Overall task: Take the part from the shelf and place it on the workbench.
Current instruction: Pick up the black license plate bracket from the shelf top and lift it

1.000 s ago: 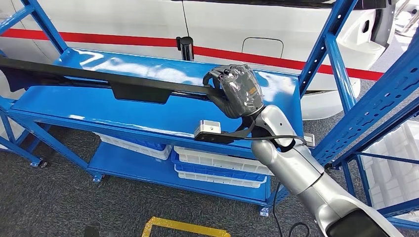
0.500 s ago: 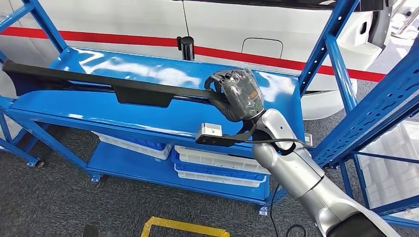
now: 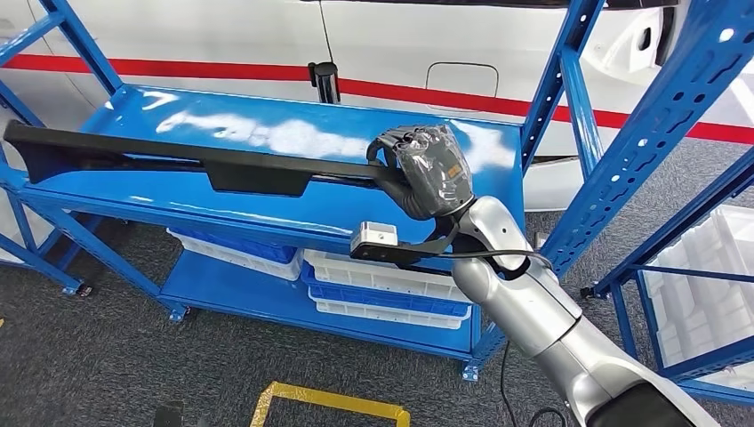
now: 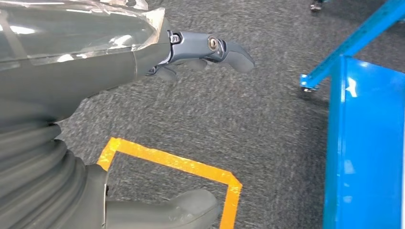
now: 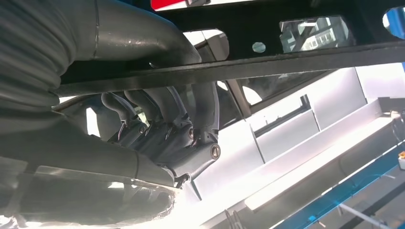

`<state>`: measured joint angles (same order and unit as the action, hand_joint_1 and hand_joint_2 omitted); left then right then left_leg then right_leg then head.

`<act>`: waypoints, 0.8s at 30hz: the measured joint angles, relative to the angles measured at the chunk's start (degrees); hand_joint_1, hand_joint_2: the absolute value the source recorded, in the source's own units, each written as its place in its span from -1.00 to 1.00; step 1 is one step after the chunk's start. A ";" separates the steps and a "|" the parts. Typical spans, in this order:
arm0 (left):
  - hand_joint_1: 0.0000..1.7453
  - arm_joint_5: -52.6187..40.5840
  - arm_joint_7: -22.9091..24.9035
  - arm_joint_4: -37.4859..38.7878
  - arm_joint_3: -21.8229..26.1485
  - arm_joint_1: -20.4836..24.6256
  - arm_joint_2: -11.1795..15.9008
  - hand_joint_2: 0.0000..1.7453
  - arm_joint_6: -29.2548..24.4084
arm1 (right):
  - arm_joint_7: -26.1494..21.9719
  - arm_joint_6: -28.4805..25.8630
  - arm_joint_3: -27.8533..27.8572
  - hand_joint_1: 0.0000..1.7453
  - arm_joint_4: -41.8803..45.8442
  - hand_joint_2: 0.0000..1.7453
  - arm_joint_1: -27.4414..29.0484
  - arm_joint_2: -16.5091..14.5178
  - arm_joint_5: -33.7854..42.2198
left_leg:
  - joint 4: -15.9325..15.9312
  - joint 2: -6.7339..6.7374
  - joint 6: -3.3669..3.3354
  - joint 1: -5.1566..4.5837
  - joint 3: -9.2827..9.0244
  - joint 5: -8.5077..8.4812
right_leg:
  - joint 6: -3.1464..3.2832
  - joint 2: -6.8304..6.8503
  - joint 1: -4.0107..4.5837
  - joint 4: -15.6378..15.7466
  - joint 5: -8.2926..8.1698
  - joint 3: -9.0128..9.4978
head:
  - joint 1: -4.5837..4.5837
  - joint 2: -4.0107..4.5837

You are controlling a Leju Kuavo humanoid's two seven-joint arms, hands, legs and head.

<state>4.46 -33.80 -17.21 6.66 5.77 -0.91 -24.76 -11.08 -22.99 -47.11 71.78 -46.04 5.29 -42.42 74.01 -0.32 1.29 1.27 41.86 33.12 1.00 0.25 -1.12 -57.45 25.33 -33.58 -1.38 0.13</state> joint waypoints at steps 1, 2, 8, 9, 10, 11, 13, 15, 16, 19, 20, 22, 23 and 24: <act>-1.00 0.04 0.00 0.01 0.00 -0.01 -0.01 1.00 0.00 | 0.00 0.01 -0.01 0.86 0.00 1.00 0.08 0.00 -0.02 | -0.58 0.06 0.01 0.01 -0.79 -0.67 | -0.02 0.13 0.05 -0.03 -0.16 -0.22 | 0.00 0.00; -1.00 0.08 0.01 0.01 0.01 -0.01 0.00 1.00 0.00 | 0.00 0.02 0.00 0.86 0.00 1.00 0.13 0.00 -0.05 | -2.78 0.13 -0.04 0.01 -2.40 -1.93 | -0.09 0.21 0.07 -0.06 -0.28 -0.36 | -0.01 0.00; -1.00 0.08 -0.04 -0.01 -0.01 0.24 0.07 1.00 -0.07 | 0.04 0.09 0.10 0.86 0.10 1.00 -0.01 -0.02 -0.16 | -16.41 0.25 -1.45 -0.69 -10.55 -5.90 | -1.58 0.69 0.46 0.17 -1.28 -0.58 | 0.02 0.00; -1.00 0.08 -0.04 -0.01 -0.02 0.24 0.09 1.00 -0.09 | 0.05 0.13 0.12 0.86 0.11 1.00 -0.02 0.00 -0.19 | -16.64 0.24 -1.91 -0.60 -10.44 -6.08 | -1.90 0.71 0.53 0.10 -1.31 -0.78 | -0.01 0.00; -1.00 0.08 -0.04 -0.01 -0.03 0.26 0.08 1.00 -0.12 | 0.06 0.16 0.15 0.86 0.11 1.00 -0.02 0.04 -0.20 | -16.80 0.23 -2.38 -0.53 -10.27 -6.40 | -2.12 0.67 0.55 -0.33 -0.95 -1.17 | 0.03 0.00; -1.00 0.08 -0.05 -0.01 -0.04 0.28 0.07 1.00 -0.14 | 0.07 0.19 0.19 0.86 0.12 1.00 -0.05 0.09 -0.22 | -16.98 0.25 -2.89 -0.45 -10.06 -6.77 | -2.13 0.58 0.59 -1.88 0.10 -2.01 | 0.07 0.00; -1.00 0.08 -0.06 -0.01 -0.06 0.31 0.04 1.00 -0.15 | 0.07 0.20 0.21 0.86 0.12 1.00 -0.06 0.18 -0.22 | -17.07 0.25 -3.58 -0.48 -9.42 -7.34 | -1.78 0.35 0.54 -8.60 3.73 -5.03 | 0.13 0.00; -1.00 0.08 -0.05 -0.01 -0.07 0.28 0.05 1.00 -0.16 | 0.07 0.23 0.19 0.86 0.11 1.00 0.15 0.28 -0.22 | -17.03 0.15 -3.83 -0.61 -8.75 -7.78 | -1.74 0.22 0.55 -15.95 6.60 -7.91 | 0.15 0.00; -1.00 0.08 -0.04 -0.01 -0.08 0.26 0.05 1.00 -0.16 | 0.07 0.25 0.18 0.86 0.11 1.00 0.29 0.35 -0.22 | -17.01 0.05 -3.84 -0.67 -8.51 -7.95 | -1.95 0.17 0.55 -16.91 6.76 -7.95 | 0.16 0.00; -1.00 0.08 -0.04 -0.01 -0.20 0.26 -0.02 1.00 -0.17 | 0.07 0.28 0.21 0.86 0.13 1.00 0.36 0.46 -0.22 | -16.96 -0.22 -3.61 -0.83 -8.27 -8.28 | -2.45 0.02 0.67 -6.98 3.36 -1.90 | 0.18 0.00; -1.00 0.08 -0.04 -0.01 -0.28 0.28 -0.06 1.00 -0.17 | 0.07 0.28 0.22 0.86 0.16 1.00 0.28 0.45 -0.21 | -16.87 -0.24 -3.44 -0.97 -8.16 -8.35 | -2.32 -0.03 0.84 -3.10 2.35 0.26 | 0.14 0.00; -1.00 0.08 -0.04 -0.01 -0.46 0.27 -0.12 1.00 -0.17 | 0.07 0.31 0.26 0.86 0.23 1.00 0.18 0.45 -0.17 | -16.75 -0.22 -2.92 -1.10 -7.81 -8.63 | -1.79 -0.12 1.17 0.46 1.58 2.00 | 0.11 0.00; -1.00 0.08 -0.04 -0.01 -0.51 0.25 -0.11 1.00 -0.18 | 0.07 0.32 0.27 0.86 0.27 1.00 0.18 0.46 -0.16 | -16.71 -0.21 -2.62 -1.16 -7.65 -8.78 | -1.58 -0.11 1.27 0.56 1.41 2.01 | 0.08 0.00; -1.00 0.08 -0.04 -0.01 -0.55 0.24 -0.08 1.00 -0.20 | 0.08 0.33 0.28 0.86 0.29 1.00 0.20 0.48 -0.16 | -16.68 -0.20 -2.32 -1.05 -7.50 -8.81 | -1.26 -0.09 0.99 0.61 1.18 1.89 | 0.09 0.00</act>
<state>4.55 -33.83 -17.22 6.11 6.00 -0.99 -24.96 -11.00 -22.65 -46.82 72.07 -45.84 5.77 -42.58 57.33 -0.52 -1.03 0.22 34.36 24.31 -0.26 0.16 -0.12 -56.84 26.51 -31.69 -1.29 0.13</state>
